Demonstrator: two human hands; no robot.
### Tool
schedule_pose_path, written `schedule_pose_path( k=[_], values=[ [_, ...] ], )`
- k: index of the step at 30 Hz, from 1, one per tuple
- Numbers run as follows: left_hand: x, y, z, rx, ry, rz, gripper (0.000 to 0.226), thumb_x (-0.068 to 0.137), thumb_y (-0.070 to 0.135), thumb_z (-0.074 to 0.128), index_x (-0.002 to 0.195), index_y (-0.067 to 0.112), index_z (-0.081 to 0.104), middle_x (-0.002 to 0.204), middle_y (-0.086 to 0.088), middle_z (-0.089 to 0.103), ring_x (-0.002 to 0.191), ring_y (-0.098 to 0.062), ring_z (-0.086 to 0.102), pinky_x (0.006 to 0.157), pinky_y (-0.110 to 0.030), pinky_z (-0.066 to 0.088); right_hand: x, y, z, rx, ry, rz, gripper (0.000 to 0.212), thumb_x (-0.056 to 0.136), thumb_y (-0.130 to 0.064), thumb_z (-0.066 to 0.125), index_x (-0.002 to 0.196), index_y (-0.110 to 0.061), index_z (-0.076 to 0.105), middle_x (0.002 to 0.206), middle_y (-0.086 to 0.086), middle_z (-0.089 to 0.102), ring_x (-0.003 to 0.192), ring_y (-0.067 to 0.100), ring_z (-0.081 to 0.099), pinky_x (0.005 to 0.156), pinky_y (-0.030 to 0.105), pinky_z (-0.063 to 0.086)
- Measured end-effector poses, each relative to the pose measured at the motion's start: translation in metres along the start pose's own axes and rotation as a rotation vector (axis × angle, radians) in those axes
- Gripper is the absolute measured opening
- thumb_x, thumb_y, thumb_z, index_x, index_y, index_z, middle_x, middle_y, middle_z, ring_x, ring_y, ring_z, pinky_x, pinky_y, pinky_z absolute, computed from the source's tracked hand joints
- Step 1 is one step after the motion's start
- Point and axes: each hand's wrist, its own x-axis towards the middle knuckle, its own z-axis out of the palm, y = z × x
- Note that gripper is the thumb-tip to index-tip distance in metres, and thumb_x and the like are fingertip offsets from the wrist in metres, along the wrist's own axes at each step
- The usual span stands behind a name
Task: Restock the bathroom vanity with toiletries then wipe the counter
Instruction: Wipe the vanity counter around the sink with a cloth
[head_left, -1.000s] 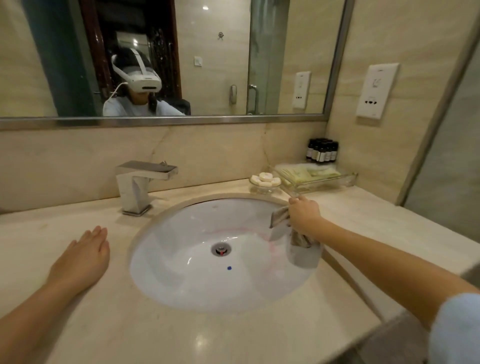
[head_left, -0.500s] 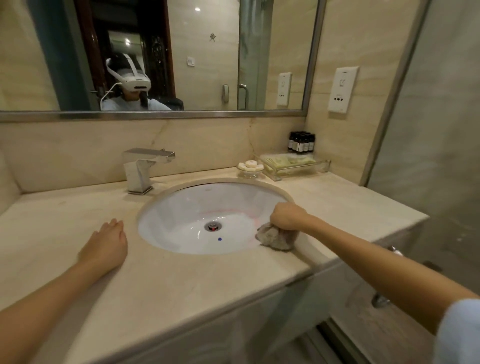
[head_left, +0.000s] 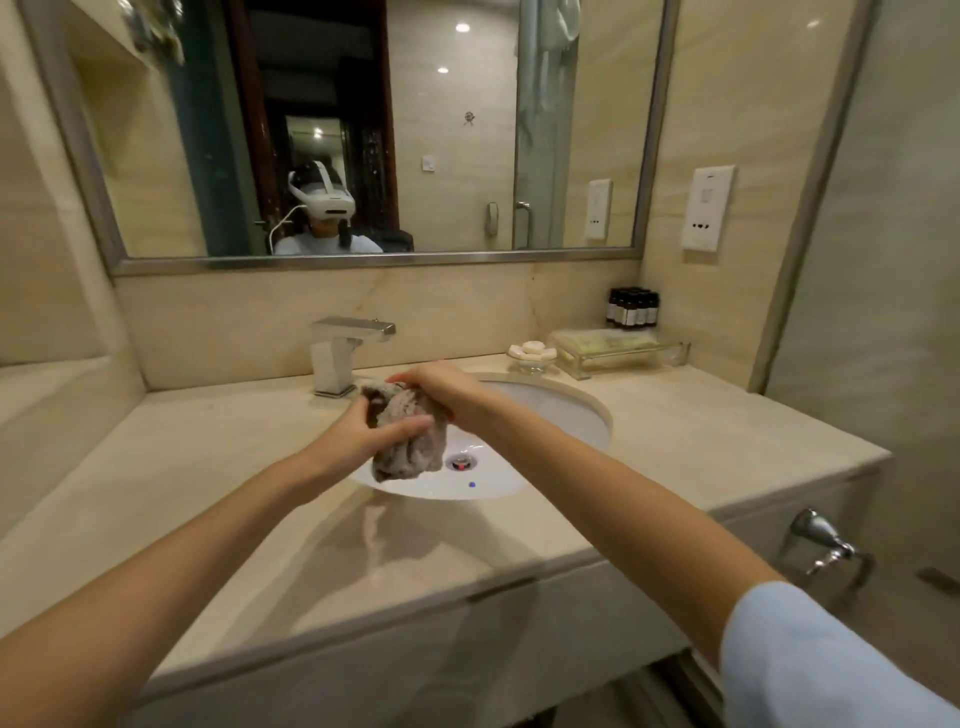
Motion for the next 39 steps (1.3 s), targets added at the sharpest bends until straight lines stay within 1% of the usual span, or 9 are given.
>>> schedule_pose_path(
  k=[4,6,12,17,22,25,28,33,39],
  values=[
    [-0.02,-0.005,-0.035,0.062,0.146,-0.098,0.055,0.076,0.014,0.076,0.122,0.015,0.045,0.107,0.0,0.063,0.094,-0.011,0.063,0.068,-0.02,0.052,0.012,-0.013,0.028,0.103,-0.092,-0.083,0.03,0.089,-0.013,0.056,0.119,-0.008,0.061,0.108,0.011,0.063,0.087,0.017,0.059,0.063,0.022,0.047],
    [-0.03,-0.004,-0.054,0.047,0.24,-0.132,0.052,0.075,0.005,0.075,0.12,0.013,0.049,0.101,-0.001,0.064,0.087,-0.012,0.063,0.062,-0.021,0.052,0.017,-0.017,0.044,0.156,-0.182,-0.138,0.037,0.088,-0.014,0.062,0.124,-0.009,0.058,0.118,0.011,0.06,0.095,0.017,0.058,0.067,0.02,0.049],
    [-0.06,-0.014,-0.118,-0.117,0.591,-0.177,0.06,0.071,0.001,0.077,0.126,0.004,0.051,0.119,-0.014,0.063,0.102,-0.025,0.062,0.08,-0.035,0.053,0.021,-0.018,0.107,0.12,-0.564,-0.19,0.041,0.086,-0.049,0.059,0.12,-0.028,0.057,0.119,-0.004,0.061,0.115,0.018,0.055,0.099,0.039,0.042],
    [-0.075,-0.015,-0.152,-0.092,0.761,-0.21,0.059,0.072,0.002,0.077,0.125,0.003,0.052,0.124,-0.013,0.061,0.11,-0.025,0.061,0.091,-0.033,0.051,0.025,-0.015,0.165,0.44,-0.766,-0.135,0.027,0.093,-0.028,0.056,0.113,-0.011,0.061,0.101,0.012,0.066,0.089,0.026,0.065,0.085,0.038,0.056],
    [-0.094,-0.019,-0.178,0.379,0.918,-0.247,0.082,0.073,0.025,0.078,0.141,0.011,0.034,0.138,-0.01,0.045,0.122,-0.024,0.051,0.101,-0.034,0.044,0.041,-0.03,0.203,0.584,-0.703,0.006,0.013,0.093,-0.016,0.055,0.096,-0.008,0.065,0.079,0.006,0.074,0.066,0.017,0.072,0.059,0.025,0.058],
    [-0.105,-0.024,-0.191,0.791,0.844,-0.299,0.079,0.09,0.03,0.058,0.15,0.011,0.011,0.153,-0.009,0.019,0.139,-0.024,0.029,0.111,-0.032,0.03,0.053,-0.054,0.221,0.58,-0.648,-0.014,0.018,0.093,-0.012,0.056,0.106,-0.001,0.061,0.087,0.011,0.071,0.065,0.019,0.071,0.057,0.025,0.059],
    [-0.11,-0.037,-0.2,1.206,0.63,-0.578,0.076,0.093,0.023,0.047,0.15,0.002,0.0,0.158,-0.016,-0.006,0.147,-0.029,0.0,0.12,-0.037,0.007,0.061,-0.086,0.246,0.496,-0.585,-0.142,0.03,0.092,-0.011,0.057,0.12,0.001,0.056,0.106,0.016,0.064,0.084,0.026,0.067,0.064,0.029,0.06],
    [-0.115,-0.066,-0.219,1.436,0.512,-0.844,0.065,0.099,0.018,0.035,0.147,-0.006,-0.001,0.157,-0.021,0.001,0.146,-0.031,0.005,0.12,-0.038,0.006,0.061,-0.128,0.303,0.146,-0.457,-0.456,0.043,0.091,-0.006,0.053,0.134,-0.008,0.05,0.122,0.014,0.059,0.114,0.029,0.057,0.093,0.04,0.052],
    [-0.116,-0.077,-0.221,1.77,0.374,-0.798,0.063,0.099,0.023,0.034,0.144,-0.012,0.007,0.151,-0.029,0.019,0.142,-0.039,0.019,0.119,-0.043,0.014,0.059,-0.126,0.366,-0.433,-0.432,-0.873,0.04,0.086,-0.007,0.052,0.121,-0.021,0.065,0.125,0.008,0.056,0.115,0.024,0.053,0.09,0.023,0.039]
  ],
)
